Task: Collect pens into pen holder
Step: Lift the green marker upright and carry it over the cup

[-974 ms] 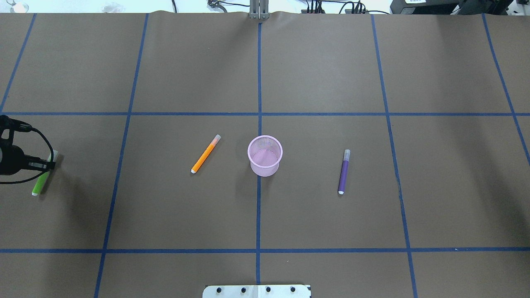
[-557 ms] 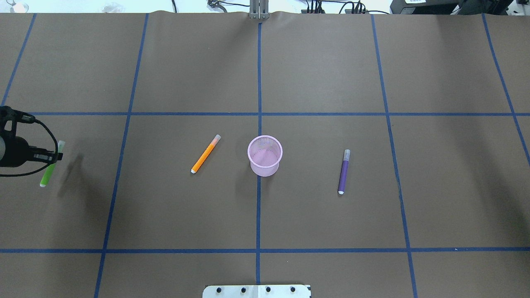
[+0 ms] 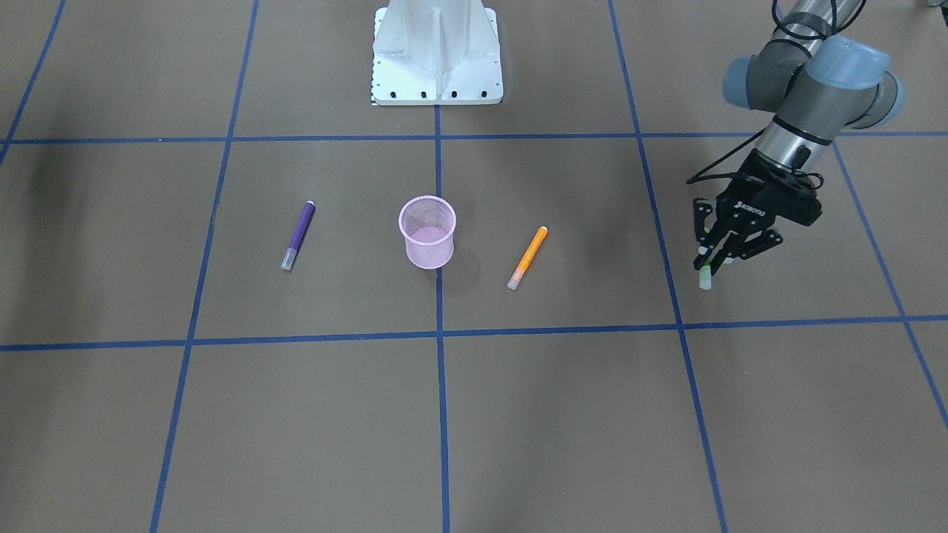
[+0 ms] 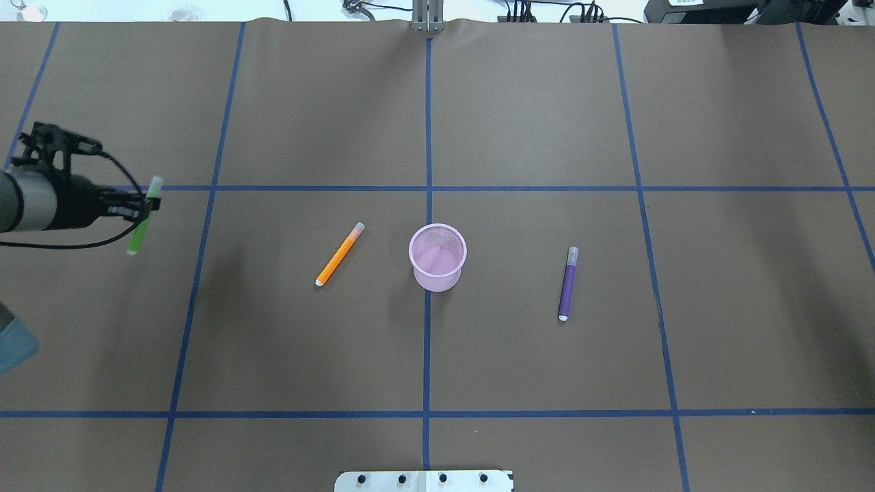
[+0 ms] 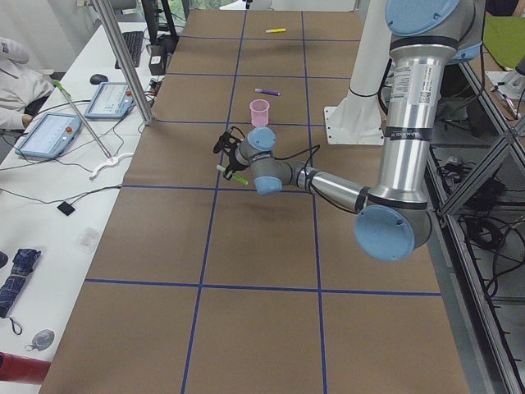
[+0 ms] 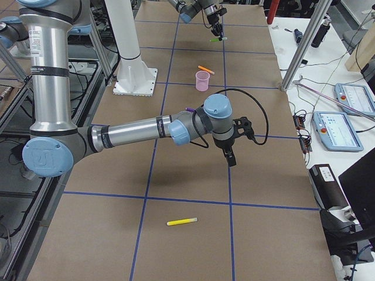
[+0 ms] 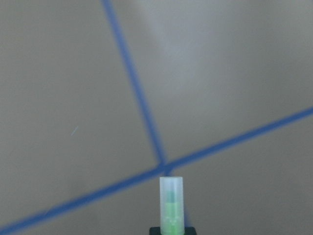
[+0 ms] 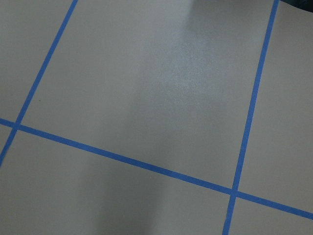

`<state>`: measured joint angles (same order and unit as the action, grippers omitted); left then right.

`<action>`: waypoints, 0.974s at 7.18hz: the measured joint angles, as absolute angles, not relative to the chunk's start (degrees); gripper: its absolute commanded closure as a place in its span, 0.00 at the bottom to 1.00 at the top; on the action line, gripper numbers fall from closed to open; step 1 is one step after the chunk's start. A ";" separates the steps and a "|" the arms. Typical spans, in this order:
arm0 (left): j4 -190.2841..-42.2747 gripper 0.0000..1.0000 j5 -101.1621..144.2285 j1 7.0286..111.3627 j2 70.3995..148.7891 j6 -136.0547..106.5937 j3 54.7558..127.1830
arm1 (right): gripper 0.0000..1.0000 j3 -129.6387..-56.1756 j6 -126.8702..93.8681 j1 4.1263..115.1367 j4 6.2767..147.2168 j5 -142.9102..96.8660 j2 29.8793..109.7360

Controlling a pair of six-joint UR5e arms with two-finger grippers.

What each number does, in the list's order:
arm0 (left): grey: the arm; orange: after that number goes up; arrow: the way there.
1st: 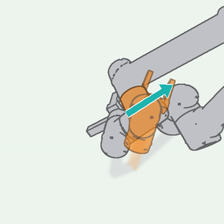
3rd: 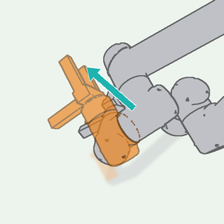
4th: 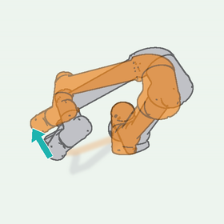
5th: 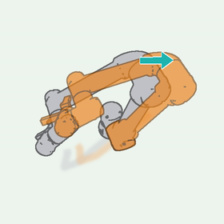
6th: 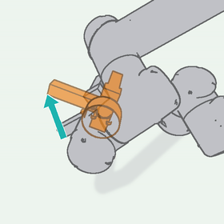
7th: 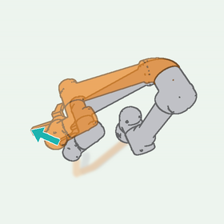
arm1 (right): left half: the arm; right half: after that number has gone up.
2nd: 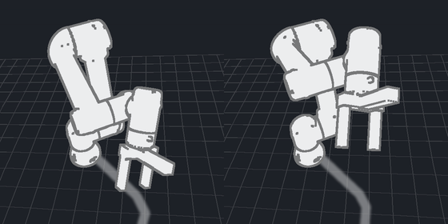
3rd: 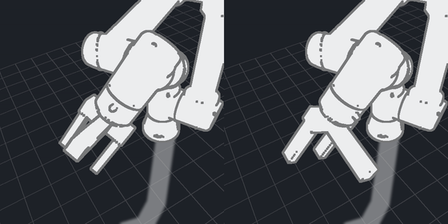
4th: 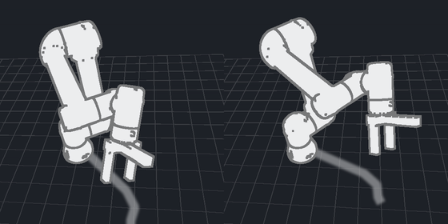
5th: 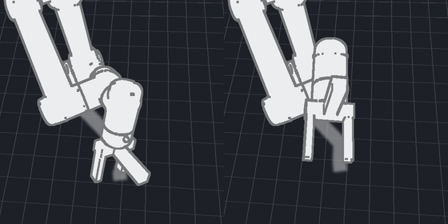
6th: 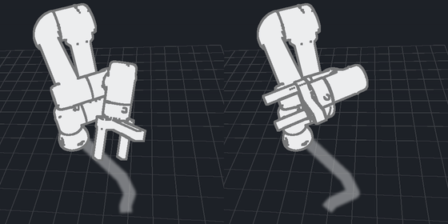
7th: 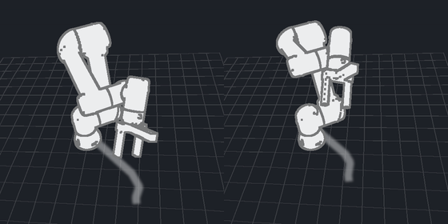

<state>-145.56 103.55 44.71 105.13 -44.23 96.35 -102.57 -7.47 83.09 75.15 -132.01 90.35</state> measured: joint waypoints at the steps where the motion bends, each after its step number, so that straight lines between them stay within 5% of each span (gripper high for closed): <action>1: -148.38 1.00 100.60 41.98 109.80 -44.77 95.11 | 0.00 -102.57 -7.47 83.03 75.15 -132.01 90.33; 7: -181.54 1.00 84.61 31.16 127.32 -34.92 77.03 | 0.00 -102.66 -7.47 82.58 75.11 -132.01 89.48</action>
